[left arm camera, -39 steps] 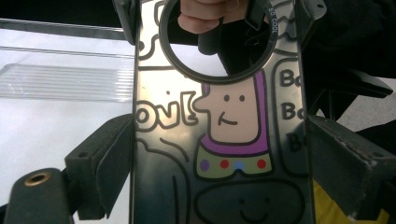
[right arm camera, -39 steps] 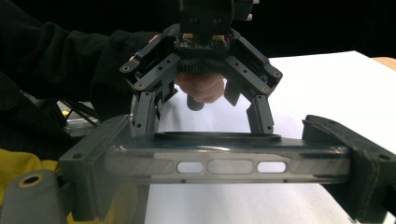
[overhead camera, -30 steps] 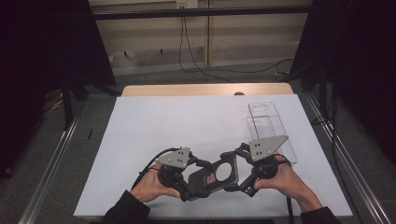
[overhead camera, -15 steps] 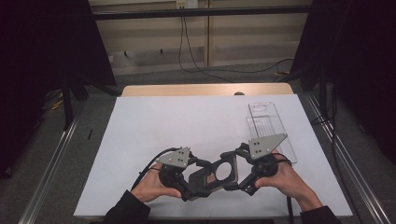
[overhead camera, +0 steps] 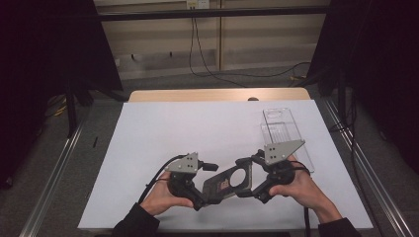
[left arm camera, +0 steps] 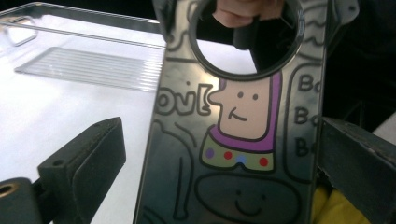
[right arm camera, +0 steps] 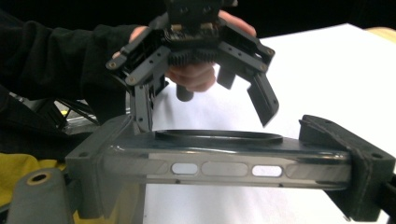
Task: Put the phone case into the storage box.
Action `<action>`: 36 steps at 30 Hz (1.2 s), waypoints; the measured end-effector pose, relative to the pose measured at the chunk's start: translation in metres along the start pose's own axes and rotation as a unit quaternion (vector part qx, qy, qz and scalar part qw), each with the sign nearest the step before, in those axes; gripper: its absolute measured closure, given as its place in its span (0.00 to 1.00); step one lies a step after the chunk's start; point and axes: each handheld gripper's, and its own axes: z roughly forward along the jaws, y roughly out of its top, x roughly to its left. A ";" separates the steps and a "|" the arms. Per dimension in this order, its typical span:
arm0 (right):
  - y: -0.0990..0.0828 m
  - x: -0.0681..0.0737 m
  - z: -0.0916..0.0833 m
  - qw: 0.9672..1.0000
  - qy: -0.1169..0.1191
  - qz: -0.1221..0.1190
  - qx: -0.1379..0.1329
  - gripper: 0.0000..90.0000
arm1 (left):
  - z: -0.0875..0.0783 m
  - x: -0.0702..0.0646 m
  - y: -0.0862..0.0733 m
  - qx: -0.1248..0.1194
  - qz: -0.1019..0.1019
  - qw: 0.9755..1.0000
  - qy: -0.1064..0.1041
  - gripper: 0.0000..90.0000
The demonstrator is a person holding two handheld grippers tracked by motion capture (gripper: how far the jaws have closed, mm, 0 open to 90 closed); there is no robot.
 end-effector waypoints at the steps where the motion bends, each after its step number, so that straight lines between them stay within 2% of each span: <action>1: 0.000 0.000 -0.001 1.000 -0.003 0.004 -0.002 0.13 | -0.001 0.000 0.000 0.000 -0.002 1.000 0.002 0.02; 3: 0.001 0.000 -0.001 1.000 -0.006 0.009 -0.003 0.13 | -0.006 0.000 -0.001 -0.006 -0.004 1.000 0.014 0.03; 6: 0.001 0.000 -0.002 1.000 -0.021 0.014 -0.007 0.13 | -0.015 0.001 -0.002 -0.016 -0.008 0.999 0.046 0.03; 8: 0.001 0.000 -0.002 0.999 -0.027 0.018 -0.014 0.13 | -0.021 0.002 -0.003 -0.022 -0.013 0.997 0.073 0.02; 11: 0.000 -0.002 -0.002 0.999 -0.038 0.022 -0.012 0.13 | -0.028 0.005 -0.006 -0.030 -0.030 0.995 0.093 0.03; 14: -0.001 -0.003 -0.001 0.998 -0.049 0.028 -0.007 0.13 | -0.035 0.008 -0.011 -0.036 -0.047 0.991 0.121 0.03; 17: -0.001 -0.004 -0.003 0.998 -0.057 0.036 -0.012 0.13 | -0.040 0.009 -0.013 -0.038 -0.051 0.989 0.137 0.03; 20: -0.001 -0.004 -0.004 0.996 -0.073 0.042 -0.015 0.13 | -0.044 0.007 -0.015 -0.047 -0.060 0.988 0.138 0.03; 24: -0.003 -0.006 -0.005 0.994 -0.095 0.054 -0.017 0.13 | -0.047 0.002 -0.019 -0.040 -0.053 0.985 0.161 0.04; 26: -0.004 -0.007 -0.007 0.992 -0.105 0.067 -0.029 0.13 | -0.050 -0.001 -0.021 -0.043 -0.048 0.981 0.181 0.04; 27: -0.004 -0.007 -0.009 0.991 -0.112 0.070 -0.036 0.13 | -0.051 -0.001 -0.022 -0.045 -0.049 0.981 0.183 0.03; 30: -0.004 -0.008 -0.011 0.989 -0.123 0.074 -0.039 0.13 | -0.057 -0.004 -0.026 -0.051 -0.035 0.973 0.221 0.03; 32: -0.005 -0.008 -0.011 0.988 -0.128 0.080 -0.036 0.13 | -0.061 -0.005 -0.029 -0.055 -0.040 0.973 0.222 0.02; 35: -0.007 -0.008 -0.011 0.986 -0.137 0.084 -0.038 0.13 | -0.067 -0.007 -0.033 -0.061 -0.045 0.970 0.229 0.02; 36: -0.008 -0.008 -0.011 0.986 -0.137 0.085 -0.039 0.13 | -0.069 -0.009 -0.034 -0.060 -0.041 0.967 0.244 0.02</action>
